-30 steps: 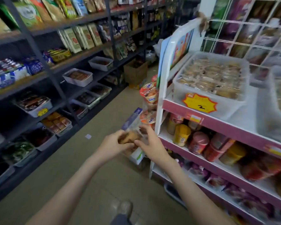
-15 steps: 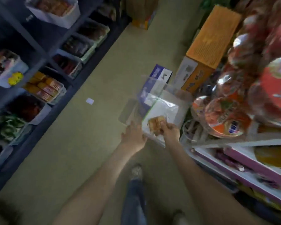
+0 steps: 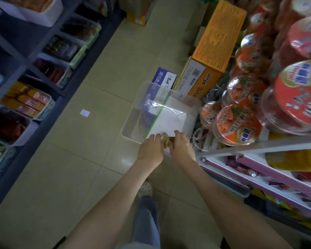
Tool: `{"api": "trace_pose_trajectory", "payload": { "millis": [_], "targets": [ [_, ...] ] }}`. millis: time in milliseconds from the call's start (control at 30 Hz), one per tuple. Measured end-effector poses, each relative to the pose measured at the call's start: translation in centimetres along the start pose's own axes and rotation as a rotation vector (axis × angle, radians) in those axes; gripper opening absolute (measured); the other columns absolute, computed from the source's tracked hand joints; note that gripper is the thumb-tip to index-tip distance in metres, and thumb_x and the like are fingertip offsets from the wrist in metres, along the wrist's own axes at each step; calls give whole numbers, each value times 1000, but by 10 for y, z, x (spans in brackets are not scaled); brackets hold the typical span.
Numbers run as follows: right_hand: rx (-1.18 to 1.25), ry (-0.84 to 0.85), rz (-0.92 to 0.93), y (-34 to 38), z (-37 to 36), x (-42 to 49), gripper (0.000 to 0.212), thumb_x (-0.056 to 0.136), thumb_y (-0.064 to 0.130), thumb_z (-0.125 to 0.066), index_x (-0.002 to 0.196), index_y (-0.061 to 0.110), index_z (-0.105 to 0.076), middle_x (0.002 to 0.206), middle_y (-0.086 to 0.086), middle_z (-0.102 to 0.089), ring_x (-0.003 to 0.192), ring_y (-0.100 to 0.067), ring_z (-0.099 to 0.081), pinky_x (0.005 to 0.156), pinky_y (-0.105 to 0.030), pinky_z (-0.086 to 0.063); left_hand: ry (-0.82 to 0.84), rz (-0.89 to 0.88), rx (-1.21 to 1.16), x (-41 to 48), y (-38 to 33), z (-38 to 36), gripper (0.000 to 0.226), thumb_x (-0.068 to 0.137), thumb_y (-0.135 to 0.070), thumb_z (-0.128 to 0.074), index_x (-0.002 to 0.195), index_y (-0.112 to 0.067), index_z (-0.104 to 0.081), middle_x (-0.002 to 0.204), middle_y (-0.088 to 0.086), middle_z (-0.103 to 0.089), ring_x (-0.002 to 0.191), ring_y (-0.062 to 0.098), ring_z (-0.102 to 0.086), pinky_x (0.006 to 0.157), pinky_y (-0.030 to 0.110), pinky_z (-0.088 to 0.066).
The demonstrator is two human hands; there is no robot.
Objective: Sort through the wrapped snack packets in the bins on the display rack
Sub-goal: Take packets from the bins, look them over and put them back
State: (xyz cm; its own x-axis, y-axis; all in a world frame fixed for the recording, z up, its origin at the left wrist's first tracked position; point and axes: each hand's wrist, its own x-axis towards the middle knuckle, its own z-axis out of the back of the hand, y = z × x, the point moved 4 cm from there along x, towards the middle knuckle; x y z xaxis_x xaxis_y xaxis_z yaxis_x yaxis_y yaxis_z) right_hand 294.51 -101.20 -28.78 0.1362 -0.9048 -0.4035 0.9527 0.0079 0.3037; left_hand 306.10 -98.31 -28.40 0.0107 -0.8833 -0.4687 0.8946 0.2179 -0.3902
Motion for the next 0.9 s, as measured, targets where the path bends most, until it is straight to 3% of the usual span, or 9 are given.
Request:
{"api": "trace_pose_trajectory", "payload": {
  "millis": [367,467,567,633,733,900],
  "targets": [
    [146,-378,229,-56,116,-165,40,94,17,-50,131,2,-47,128,-18,-52,120,-33,-47,99,-41,-39,-203,-147,138,-145,-149,39,45,97,-27,-45,138,-11,-37,131,14,-46,120,34,-47,91,44,-43],
    [188,-557,291,-98,159,-233,30,91,11,-53,119,0,-56,110,-20,-59,104,-39,-56,85,-41,-44,-295,-281,127,-205,-215,45,46,95,-26,-46,138,-14,-37,127,14,-47,115,37,-50,88,49,-46],
    [203,-753,410,-129,215,-296,31,86,8,-47,112,-4,-59,98,-19,-62,90,-36,-59,77,-32,-39,-395,-494,89,-259,-287,61,55,94,-20,-48,146,-15,-31,137,12,-42,120,34,-49,92,43,-40],
    [209,-896,462,-148,260,-329,33,87,10,-43,113,-4,-58,99,-18,-62,92,-29,-53,81,-30,-39,-500,-617,85,-289,-336,81,61,92,-18,-51,149,-16,-28,142,7,-40,125,29,-44,94,37,-38],
    [294,-1022,424,-183,320,-352,28,92,9,-46,116,0,-57,105,-15,-61,97,-27,-53,84,-30,-41,-666,-744,116,-311,-399,111,58,95,-24,-51,148,-16,-29,142,5,-41,125,27,-44,86,34,-38],
    [301,-1078,387,-242,394,-354,27,97,9,-48,123,5,-53,114,-11,-57,99,-24,-56,83,-35,-47,-659,-880,129,-282,-487,137,51,97,-28,-52,141,-8,-39,132,13,-48,116,32,-52,84,40,-46]
  ]
}}
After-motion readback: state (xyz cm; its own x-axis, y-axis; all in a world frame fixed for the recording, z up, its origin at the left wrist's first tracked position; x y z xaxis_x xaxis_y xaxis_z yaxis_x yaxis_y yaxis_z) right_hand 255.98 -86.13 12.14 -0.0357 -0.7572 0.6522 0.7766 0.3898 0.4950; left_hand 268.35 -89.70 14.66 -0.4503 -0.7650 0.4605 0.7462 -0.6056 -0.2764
